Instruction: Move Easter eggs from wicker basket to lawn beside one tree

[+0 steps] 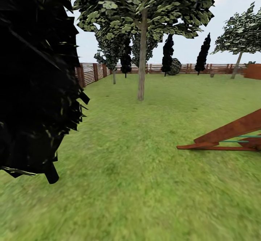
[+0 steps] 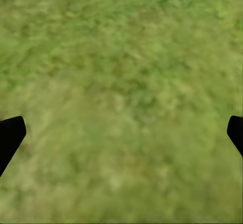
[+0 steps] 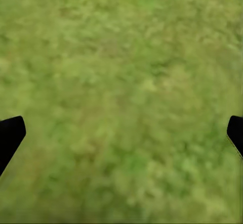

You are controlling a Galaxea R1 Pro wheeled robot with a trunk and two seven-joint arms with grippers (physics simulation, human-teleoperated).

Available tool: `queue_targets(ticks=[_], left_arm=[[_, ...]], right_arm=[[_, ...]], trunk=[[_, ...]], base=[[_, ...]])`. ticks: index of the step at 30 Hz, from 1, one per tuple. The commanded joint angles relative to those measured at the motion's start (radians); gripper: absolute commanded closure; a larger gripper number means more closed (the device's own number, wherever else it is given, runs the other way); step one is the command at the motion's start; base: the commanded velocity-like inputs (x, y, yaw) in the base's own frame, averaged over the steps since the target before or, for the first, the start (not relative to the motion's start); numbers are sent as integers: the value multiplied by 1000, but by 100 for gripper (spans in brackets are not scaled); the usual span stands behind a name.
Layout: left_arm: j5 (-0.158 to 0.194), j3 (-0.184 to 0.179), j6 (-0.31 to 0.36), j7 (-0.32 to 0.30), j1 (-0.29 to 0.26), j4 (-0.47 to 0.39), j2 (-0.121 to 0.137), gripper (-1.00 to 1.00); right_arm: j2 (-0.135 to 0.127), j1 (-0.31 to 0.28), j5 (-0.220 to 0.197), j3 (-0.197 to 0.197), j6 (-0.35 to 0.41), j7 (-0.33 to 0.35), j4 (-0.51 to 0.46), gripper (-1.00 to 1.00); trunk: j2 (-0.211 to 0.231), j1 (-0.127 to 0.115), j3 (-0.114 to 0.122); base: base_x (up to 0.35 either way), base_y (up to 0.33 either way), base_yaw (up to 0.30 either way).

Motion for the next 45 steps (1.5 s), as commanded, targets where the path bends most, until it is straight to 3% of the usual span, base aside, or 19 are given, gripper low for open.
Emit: queue_targets(ticks=[1, 4, 8, 24, 45], left_arm=[[-2, 23, -23, 1, 0, 14, 15, -100], [-1, 66, -38, 1, 0, 63, 41, -100], [-1, 79, -38, -3, 0, 80, 48, -100], [0, 82, -38, -7, 0, 84, 50, -100], [0, 82, -38, -7, 0, 86, 50, -100]], right_arm=[[0, 0, 1, 2, -5, -1, 1, -100], [1, 0, 4, 8, -7, 0, 23, -100], [3, -1, 11, 10, -9, 0, 49, -100], [2, 0, 14, 10, -10, 4, 58, -100], [-1, 0, 12, 7, -10, 1, 58, -100]], trunk=[[0, 0, -1], [0, 0, -1], [0, 0, -1], [0, 0, -1], [0, 0, -1]], base=[[285, -162, 0], [296, -155, 0], [310, -137, 0], [318, -113, 0], [332, -5, 0]])
